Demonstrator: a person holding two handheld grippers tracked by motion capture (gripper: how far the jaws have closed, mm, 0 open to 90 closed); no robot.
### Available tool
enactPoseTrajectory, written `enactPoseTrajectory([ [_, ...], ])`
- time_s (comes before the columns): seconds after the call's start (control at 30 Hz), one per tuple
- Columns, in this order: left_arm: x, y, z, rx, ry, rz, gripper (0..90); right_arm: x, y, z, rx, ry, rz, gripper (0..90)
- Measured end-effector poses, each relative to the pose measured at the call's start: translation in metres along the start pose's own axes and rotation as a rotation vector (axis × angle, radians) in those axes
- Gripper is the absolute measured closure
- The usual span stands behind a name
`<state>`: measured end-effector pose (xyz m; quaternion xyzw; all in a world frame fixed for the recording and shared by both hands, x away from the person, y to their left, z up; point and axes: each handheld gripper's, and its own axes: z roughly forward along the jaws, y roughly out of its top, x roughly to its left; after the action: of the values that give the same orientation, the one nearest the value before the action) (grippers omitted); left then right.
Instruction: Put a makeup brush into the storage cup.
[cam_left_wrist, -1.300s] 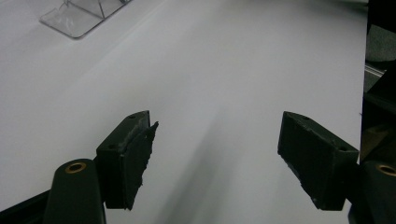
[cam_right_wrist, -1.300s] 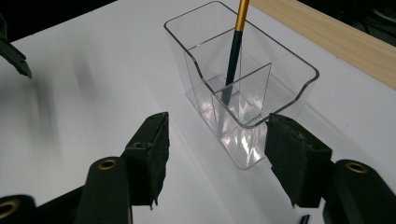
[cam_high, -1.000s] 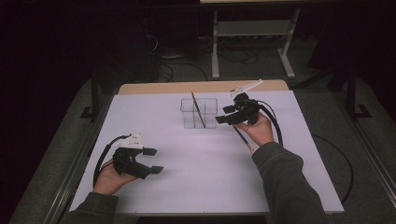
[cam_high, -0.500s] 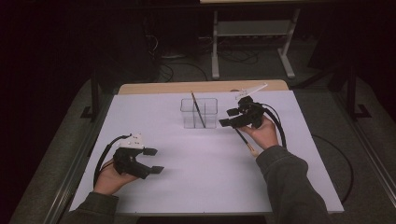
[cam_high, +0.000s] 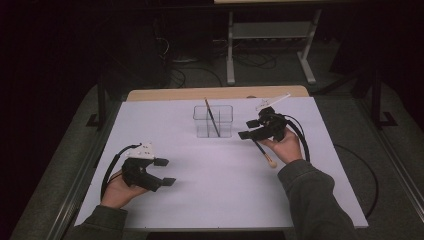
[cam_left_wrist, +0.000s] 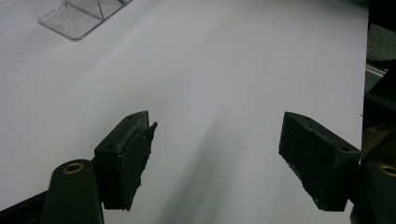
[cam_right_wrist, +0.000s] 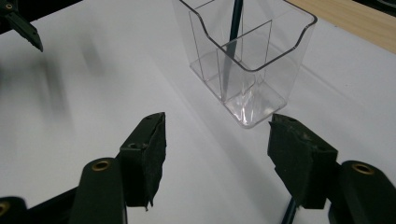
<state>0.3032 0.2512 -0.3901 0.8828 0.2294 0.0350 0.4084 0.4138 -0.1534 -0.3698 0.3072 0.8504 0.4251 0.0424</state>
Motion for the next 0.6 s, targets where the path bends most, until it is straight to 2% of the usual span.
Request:
enactPoseTrajectory([
  [0.37,0.000,0.000,-0.001,0.003,0.002,0.008,24.4,-0.001,-0.007,-0.009,0.005,-0.014,0.011,36.1],
  [0.4,0.000,0.000,-0.001,0.001,0.000,0.004,24.3,0.000,-0.007,-0.010,0.011,-0.016,0.025,36.1],
  [0.43,0.000,0.000,-0.001,-0.002,0.001,0.003,24.4,-0.001,-0.008,-0.011,0.006,-0.019,0.014,36.1],
  [0.6,0.000,0.000,-0.001,-0.005,0.000,-0.001,24.2,-0.001,-0.011,-0.015,0.011,-0.024,0.018,36.0],
])
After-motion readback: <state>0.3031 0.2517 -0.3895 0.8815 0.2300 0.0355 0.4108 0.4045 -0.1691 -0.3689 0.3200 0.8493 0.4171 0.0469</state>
